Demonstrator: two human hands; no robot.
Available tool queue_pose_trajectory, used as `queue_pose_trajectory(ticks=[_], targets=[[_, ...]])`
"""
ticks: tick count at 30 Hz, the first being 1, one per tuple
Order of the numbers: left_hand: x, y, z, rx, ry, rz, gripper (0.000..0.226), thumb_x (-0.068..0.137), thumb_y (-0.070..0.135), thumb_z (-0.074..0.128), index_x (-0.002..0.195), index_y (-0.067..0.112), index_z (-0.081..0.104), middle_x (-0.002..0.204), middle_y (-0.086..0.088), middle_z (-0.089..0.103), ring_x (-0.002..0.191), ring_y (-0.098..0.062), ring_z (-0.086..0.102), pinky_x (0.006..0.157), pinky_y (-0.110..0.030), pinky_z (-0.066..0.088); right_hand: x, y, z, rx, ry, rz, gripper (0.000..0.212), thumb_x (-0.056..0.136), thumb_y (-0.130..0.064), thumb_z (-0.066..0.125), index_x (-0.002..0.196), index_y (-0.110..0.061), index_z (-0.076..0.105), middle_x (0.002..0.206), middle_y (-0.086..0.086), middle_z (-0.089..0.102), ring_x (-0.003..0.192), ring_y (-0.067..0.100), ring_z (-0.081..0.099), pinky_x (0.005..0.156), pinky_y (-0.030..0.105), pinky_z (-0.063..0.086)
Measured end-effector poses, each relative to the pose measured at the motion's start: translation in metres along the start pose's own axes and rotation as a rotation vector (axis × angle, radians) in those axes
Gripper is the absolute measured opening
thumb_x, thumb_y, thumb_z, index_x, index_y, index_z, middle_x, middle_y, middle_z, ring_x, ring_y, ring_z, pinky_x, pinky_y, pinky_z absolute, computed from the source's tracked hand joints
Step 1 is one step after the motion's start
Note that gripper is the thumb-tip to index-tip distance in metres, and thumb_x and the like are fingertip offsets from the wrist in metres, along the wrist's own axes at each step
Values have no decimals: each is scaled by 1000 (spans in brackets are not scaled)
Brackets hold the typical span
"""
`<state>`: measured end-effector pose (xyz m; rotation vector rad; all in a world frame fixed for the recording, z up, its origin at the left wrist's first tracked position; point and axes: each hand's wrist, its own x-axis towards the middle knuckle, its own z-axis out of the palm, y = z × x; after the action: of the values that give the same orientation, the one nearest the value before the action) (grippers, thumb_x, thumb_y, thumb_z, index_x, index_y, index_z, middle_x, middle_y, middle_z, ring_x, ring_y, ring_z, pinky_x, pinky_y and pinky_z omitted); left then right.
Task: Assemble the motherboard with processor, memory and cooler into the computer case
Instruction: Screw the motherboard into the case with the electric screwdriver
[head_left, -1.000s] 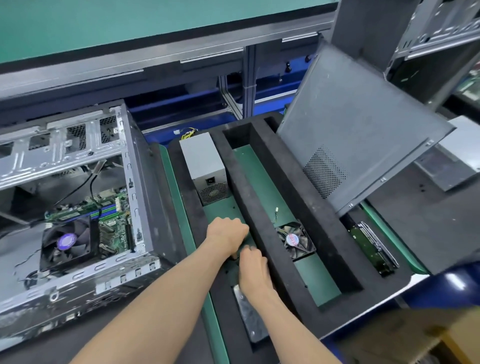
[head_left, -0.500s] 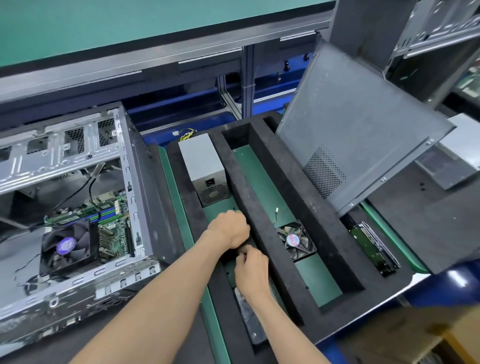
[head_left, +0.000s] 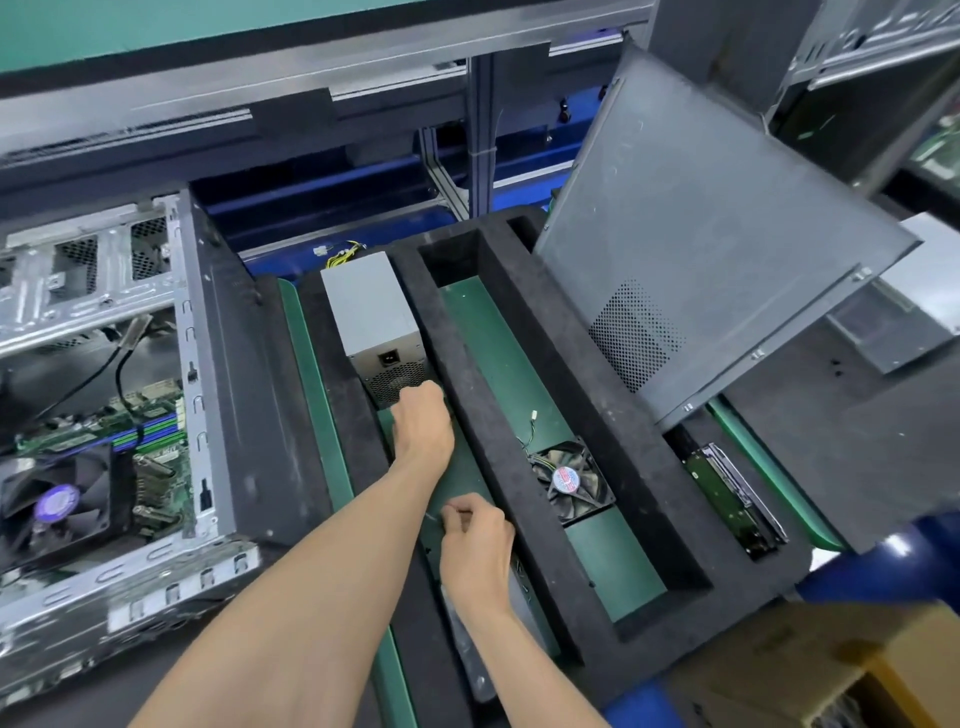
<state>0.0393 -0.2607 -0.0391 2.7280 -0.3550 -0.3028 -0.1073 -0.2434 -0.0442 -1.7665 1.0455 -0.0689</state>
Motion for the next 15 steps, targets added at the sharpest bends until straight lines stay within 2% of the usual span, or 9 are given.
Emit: queue_pose_trajectory(ticks=[2,5,7,10,13,15], targets=[[2,-1,4,5,18,41,18,93,-7,48,101,-5,63,100,-25,61,95,-41,60,72,-34,36,1,0,1,-3,0,5,17,102,-8,54,101,-9,71,94,6,73,97,25,62,91,40,47],[2,1,9,125,-4,115,22,89,-12,48,104,-5,63,109,-23,62,102,-41,60,73,-39,42,5,0,3,2,-3,24,17,102,-9,53,101,-8,70,95,8,72,100,29,61,94,41,45],[1,1,13,217,-25,142,29,91,-11,50,117,-4,58,120,-20,59,112,-37,56,86,-40,45,6,-1,4,7,-8,43,17,102,-9,53,101,-7,70,95,9,72,100,30,60,94,41,45],[1,2,15,305,-61,139,35,94,-6,51,129,-5,48,130,-21,52,121,-35,49,99,-37,41,7,-2,4,10,-16,63,17,102,-9,53,101,-7,70,96,8,73,101,30,60,95,40,44],[-6,6,4,259,-99,128,29,95,-5,50,124,-5,50,124,-22,56,116,-37,53,93,-39,43,7,-3,4,27,-22,78,17,102,-9,53,101,-8,70,96,7,73,101,29,61,93,39,46],[-15,8,-10,10,-53,59,15,92,-3,52,106,3,56,106,-15,61,101,-34,59,77,-37,43,4,-7,2,47,-25,73,17,102,-8,53,103,-9,70,96,6,73,102,28,62,92,38,47]])
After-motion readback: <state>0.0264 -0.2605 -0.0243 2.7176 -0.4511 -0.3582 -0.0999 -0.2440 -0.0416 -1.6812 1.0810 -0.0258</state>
